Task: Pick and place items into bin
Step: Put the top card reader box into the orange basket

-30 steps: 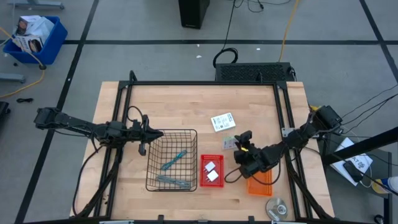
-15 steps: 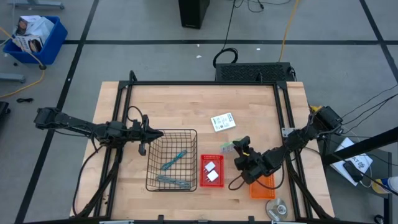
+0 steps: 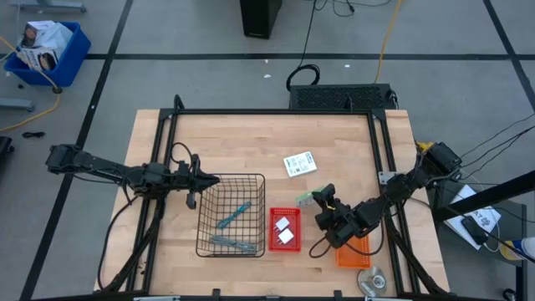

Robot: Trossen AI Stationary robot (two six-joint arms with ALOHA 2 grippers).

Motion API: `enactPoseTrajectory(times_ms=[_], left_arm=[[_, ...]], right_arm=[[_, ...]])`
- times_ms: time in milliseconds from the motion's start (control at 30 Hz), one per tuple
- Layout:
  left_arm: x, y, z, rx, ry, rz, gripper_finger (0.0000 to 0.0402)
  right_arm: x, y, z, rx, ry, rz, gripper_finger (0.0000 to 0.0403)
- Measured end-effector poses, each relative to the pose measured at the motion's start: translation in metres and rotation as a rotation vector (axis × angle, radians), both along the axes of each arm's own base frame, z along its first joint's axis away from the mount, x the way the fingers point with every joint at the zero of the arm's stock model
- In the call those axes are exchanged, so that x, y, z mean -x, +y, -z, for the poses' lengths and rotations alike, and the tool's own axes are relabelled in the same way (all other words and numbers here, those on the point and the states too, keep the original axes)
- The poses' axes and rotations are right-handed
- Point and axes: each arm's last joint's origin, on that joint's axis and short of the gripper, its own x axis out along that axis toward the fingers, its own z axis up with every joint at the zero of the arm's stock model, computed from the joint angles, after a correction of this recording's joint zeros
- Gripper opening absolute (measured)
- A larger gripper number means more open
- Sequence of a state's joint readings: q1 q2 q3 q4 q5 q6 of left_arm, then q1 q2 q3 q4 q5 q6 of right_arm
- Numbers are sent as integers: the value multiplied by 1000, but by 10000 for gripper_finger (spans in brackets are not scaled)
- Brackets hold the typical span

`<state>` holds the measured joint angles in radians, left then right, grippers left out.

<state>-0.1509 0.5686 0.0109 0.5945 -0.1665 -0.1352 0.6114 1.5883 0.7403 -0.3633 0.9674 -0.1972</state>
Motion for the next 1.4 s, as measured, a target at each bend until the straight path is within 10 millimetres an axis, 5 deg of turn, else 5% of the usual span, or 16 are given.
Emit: enactPoseTrajectory(times_ms=[467, 1033, 1400], left_arm=[[0, 0, 0, 0, 0, 0, 31], [0, 0, 0, 0, 0, 0, 31], [0, 0, 0, 0, 0, 0, 31]], right_arm=[[4, 9, 0, -20, -34, -17, 47], [4, 13, 0, -21, -58, -33, 70], [-4, 22, -11, -86, -106, -28, 122]])
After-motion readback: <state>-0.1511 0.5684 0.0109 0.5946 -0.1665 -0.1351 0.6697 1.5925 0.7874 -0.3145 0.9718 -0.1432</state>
